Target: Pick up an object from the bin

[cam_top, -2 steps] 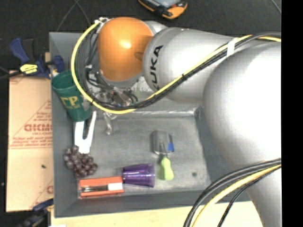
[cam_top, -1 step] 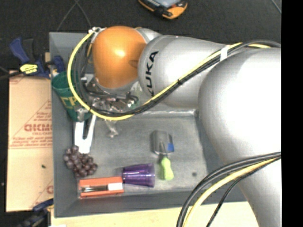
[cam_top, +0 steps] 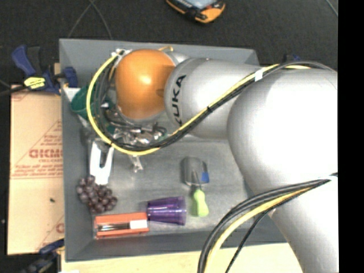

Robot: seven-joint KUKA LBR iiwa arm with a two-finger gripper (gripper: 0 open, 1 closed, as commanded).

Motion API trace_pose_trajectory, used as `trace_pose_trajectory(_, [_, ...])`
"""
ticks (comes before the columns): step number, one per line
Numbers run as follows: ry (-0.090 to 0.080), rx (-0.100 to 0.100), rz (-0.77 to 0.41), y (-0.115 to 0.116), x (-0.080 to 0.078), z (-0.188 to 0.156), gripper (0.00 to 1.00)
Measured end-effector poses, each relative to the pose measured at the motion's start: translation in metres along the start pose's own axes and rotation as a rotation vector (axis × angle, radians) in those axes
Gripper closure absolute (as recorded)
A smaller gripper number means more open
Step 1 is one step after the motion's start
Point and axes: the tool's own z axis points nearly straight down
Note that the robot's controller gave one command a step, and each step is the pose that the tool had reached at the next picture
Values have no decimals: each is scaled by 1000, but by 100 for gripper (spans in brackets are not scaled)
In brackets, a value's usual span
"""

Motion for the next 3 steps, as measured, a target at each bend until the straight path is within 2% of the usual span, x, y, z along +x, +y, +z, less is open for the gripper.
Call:
trace_pose_trajectory(1, [-14, 4, -261, -5, 3, -8, 100])
trace_pose_trajectory(2, [-14, 3, -258, -5, 3, -8, 100])
trace_pose_trajectory(3, [-17, 4, -253, -7, 3, -47, 100])
